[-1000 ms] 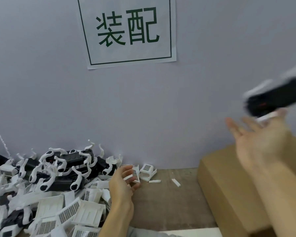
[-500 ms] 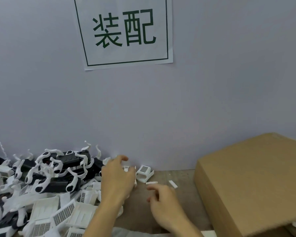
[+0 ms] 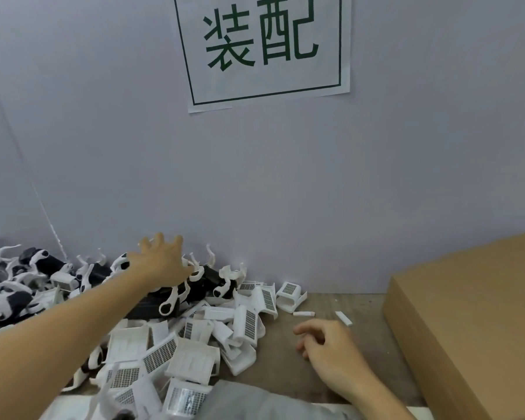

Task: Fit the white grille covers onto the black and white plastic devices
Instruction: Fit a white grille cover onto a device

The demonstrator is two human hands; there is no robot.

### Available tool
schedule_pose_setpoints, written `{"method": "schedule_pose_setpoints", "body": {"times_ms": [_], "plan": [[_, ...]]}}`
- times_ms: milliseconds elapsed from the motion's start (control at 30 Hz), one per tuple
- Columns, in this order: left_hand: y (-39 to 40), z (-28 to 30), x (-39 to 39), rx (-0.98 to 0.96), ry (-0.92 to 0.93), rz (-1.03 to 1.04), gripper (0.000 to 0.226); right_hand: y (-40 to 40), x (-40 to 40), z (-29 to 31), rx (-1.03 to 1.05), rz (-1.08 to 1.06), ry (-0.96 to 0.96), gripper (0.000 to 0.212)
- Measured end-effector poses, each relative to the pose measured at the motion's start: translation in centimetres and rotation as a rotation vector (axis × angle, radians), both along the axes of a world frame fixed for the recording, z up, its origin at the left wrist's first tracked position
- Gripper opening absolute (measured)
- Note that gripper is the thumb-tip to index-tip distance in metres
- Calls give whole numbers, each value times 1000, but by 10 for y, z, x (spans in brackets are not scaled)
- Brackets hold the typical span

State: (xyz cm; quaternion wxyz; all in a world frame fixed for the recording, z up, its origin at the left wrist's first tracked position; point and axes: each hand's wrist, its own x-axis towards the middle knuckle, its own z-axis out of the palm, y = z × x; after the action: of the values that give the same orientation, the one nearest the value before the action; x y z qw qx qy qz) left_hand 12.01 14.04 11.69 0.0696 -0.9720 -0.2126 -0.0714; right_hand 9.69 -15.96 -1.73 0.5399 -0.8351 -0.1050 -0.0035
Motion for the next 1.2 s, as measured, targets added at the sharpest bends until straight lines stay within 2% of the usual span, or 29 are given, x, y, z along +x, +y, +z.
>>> {"method": "schedule_pose_setpoints", "body": {"times_ms": [100, 233, 433, 600, 733, 800, 867, 900, 933, 967, 1067, 1133, 1200], "plan": [[28, 3, 1, 87, -8, 54, 47, 0, -3, 3, -2, -1, 9, 31], [46, 1, 3, -37, -121, 1, 11, 1, -5, 6, -7, -5, 12, 32], [39, 35, -8, -77, -446, -81, 18, 2, -9, 12, 50, -12, 44, 32], [-24, 71, -27, -84, -795, -300, 11, 2, -16, 25, 265, 18, 108, 32], [-96, 59, -52, -236, -1111, -444, 9, -3, -24, 44, 454, 120, 195, 31], [-133, 32, -62, -300, -1191, -489, 10, -4, -27, 53, 555, 191, 238, 33], [-172, -8, -69, -403, -1140, -590, 9, -4, -27, 61, 701, 241, 320, 46], [-189, -29, -73, -432, -1051, -646, 7, -5, -25, 64, 788, 244, 379, 55], [-204, -47, -77, -484, -965, -692, 15, -7, -23, 66, 867, 234, 444, 61], [-215, -65, -77, -453, -917, -761, 21, -12, -20, 67, 927, 217, 509, 62], [-229, -91, -72, -265, -757, -949, 14, -33, -11, 64, 1014, 208, 647, 67], [-225, -94, -66, -299, -659, -1003, 19, -41, -8, 62, 991, 214, 604, 62], [-218, -95, -66, -438, -540, -971, 23, -40, -6, 59, 956, 151, 493, 42]]}}
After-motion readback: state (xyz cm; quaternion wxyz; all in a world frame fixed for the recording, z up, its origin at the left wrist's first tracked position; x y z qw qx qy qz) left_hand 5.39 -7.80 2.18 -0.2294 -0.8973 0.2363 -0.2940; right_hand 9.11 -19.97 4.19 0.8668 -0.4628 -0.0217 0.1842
